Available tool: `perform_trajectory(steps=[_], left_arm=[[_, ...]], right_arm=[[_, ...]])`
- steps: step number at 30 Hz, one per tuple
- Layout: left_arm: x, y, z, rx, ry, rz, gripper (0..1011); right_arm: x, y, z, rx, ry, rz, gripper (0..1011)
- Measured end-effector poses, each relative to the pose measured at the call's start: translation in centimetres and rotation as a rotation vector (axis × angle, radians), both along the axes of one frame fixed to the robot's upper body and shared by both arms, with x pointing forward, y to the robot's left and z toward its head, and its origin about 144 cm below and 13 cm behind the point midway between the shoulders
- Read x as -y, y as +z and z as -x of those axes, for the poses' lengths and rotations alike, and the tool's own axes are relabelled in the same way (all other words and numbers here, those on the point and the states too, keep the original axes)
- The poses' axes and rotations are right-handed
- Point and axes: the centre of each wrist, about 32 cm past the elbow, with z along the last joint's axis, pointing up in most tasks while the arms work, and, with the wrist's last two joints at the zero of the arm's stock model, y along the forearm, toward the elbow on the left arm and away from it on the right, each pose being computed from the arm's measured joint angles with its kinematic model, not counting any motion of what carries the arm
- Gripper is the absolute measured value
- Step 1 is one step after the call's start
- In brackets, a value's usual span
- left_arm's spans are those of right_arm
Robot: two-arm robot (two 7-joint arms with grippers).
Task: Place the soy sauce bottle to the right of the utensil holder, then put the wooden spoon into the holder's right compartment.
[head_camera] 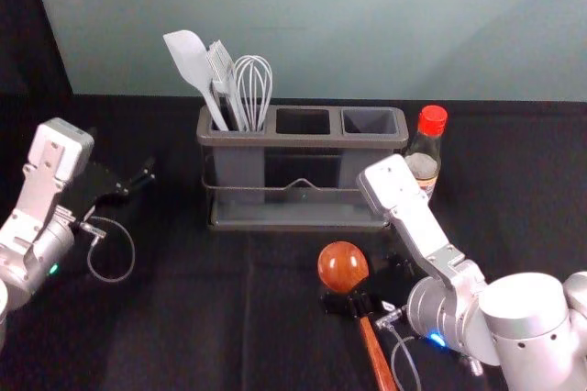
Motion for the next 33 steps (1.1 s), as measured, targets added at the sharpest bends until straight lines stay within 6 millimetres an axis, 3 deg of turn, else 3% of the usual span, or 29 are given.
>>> perform_trajectory(steps=[33], left_arm=[[0.0, 0.0, 0.0, 0.0, 0.0, 0.0, 1005]], right_arm=[[-1.0, -0.2, -1.1, -0.004, -0.017, 0.014, 1004]])
